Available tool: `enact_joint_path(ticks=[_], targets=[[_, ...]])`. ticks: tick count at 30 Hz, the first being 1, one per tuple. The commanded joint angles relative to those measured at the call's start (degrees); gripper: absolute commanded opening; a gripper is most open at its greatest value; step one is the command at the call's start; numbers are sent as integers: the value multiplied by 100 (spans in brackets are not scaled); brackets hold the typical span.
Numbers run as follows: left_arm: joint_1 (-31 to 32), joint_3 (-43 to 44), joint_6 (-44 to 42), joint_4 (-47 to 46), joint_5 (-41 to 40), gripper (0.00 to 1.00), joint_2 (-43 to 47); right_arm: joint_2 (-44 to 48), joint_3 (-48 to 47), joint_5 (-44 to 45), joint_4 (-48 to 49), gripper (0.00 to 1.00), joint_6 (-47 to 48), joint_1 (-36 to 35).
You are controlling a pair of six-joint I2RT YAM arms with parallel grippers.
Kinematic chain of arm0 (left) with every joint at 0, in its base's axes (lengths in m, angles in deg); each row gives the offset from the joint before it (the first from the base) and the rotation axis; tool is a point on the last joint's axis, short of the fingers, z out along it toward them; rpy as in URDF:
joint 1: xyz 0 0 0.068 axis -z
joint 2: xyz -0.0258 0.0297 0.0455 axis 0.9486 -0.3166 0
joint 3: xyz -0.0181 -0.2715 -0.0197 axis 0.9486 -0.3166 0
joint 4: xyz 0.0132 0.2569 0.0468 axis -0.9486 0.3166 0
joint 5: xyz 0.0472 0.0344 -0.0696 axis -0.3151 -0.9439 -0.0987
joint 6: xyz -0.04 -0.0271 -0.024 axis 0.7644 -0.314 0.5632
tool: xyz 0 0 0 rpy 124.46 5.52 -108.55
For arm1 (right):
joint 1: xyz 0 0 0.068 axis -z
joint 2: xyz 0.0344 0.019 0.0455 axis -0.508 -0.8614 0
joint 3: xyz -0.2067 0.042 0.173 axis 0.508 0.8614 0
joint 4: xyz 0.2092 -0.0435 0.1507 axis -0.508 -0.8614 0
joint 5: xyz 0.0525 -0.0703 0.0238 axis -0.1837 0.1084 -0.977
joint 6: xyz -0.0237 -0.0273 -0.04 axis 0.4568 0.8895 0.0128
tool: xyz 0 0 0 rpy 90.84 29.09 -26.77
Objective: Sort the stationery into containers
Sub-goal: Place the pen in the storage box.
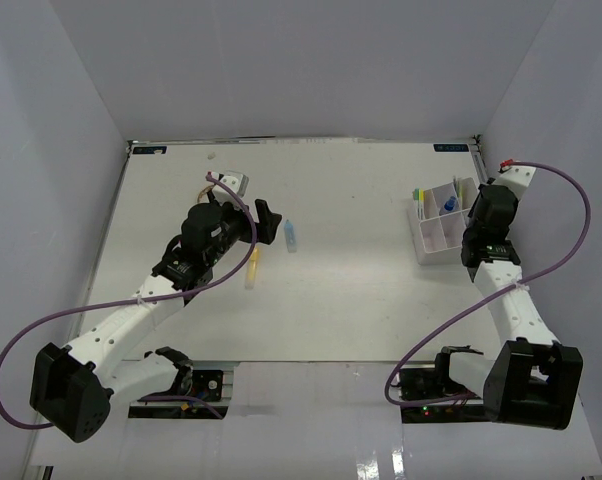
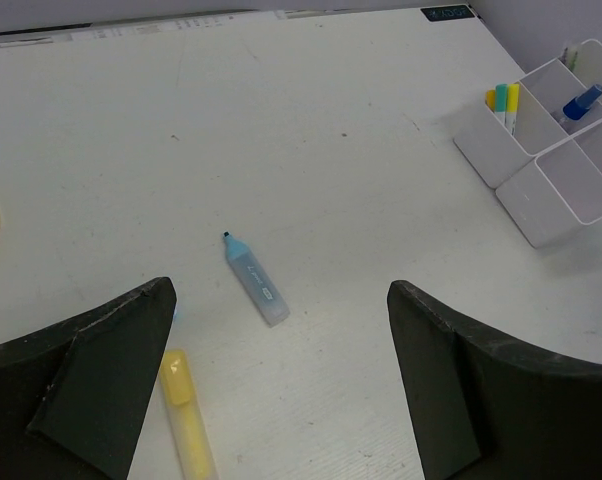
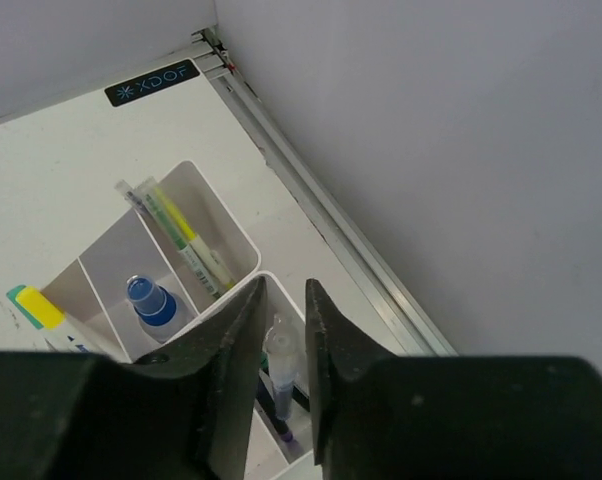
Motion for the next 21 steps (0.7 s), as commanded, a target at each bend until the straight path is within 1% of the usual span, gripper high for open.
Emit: enact_joint_path(ticks=[1,2,5,6,8,9,11,12,15,16,17,19,21], targets=[[-13,163,4,56,-103,98,79,-100,29,-99,541,30,10,29],[-13,163,4,57,-103,98,62,-135,38,-134,541,40,2,29],[-13,154,56,57,-51,98,9,-136,38,-266,497,56,-7,29],[-13,180,83,83,-42,98,-52,-127,29,-310,427,64,-25,29],[-13,216,109,153,-50,98,-114,-57,-50,-459,304,69,-34,29],[-13,225,118,162,-59,98,-158,-13,-94,-512,155,74,-60,29],[-13,251,135,206,-94,98,-185,162,-181,-722,14,77,-86,21],[-13,251,144,223,-155,98,-193,241,-217,-845,-56,81,-113,21],[-13,295,179,268,-287,98,-264,610,-314,-1608,-355,88,-271,21],[-13,321,188,268,-323,98,-316,707,-323,-2115,-460,89,-332,21],[-13,356,214,476,-358,98,-360,908,-305,-2364,-496,90,-367,21],[-13,409,232,566,-472,98,-439,1094,-253,-3004,-531,91,-446,21],[-13,453,267,654,-534,98,-553,1323,-183,-3446,-584,93,-552,21]])
